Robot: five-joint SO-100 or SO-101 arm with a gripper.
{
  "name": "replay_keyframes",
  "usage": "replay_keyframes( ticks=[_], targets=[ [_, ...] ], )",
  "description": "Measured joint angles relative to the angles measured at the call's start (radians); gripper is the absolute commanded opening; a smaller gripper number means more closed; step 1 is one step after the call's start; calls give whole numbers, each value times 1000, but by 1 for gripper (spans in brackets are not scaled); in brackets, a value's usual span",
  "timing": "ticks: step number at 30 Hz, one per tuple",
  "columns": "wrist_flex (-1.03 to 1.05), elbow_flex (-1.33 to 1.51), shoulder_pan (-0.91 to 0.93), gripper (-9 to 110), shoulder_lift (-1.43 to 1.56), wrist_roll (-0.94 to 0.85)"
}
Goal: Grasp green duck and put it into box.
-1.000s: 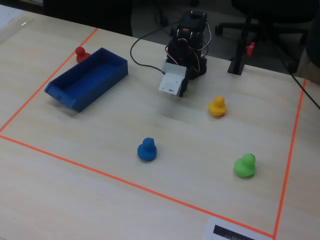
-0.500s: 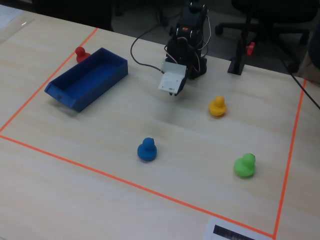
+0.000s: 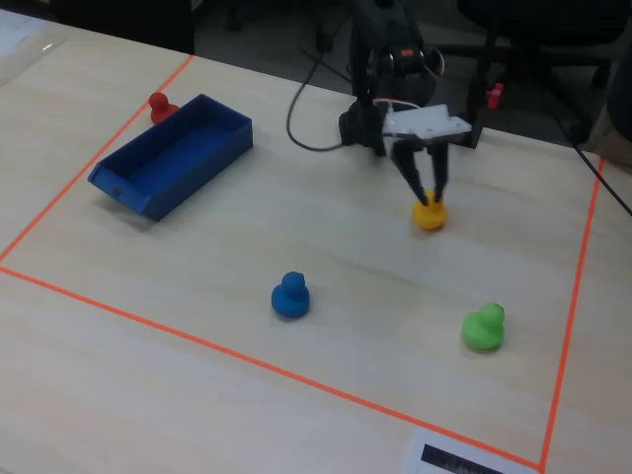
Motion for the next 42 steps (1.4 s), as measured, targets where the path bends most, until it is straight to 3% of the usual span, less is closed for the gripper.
replay_keyframes(
  ticks=[6, 10, 13, 18, 42],
  targets=[
    [-255, -57, -101, 20, -181, 0],
    [-235, -124, -81, 33, -293, -2],
    [-137, -206, -46, 37, -391, -6],
    [-31, -345, -14, 37, -572, 12],
    [-29, -862, -51, 37, -1169, 98]
  ],
)
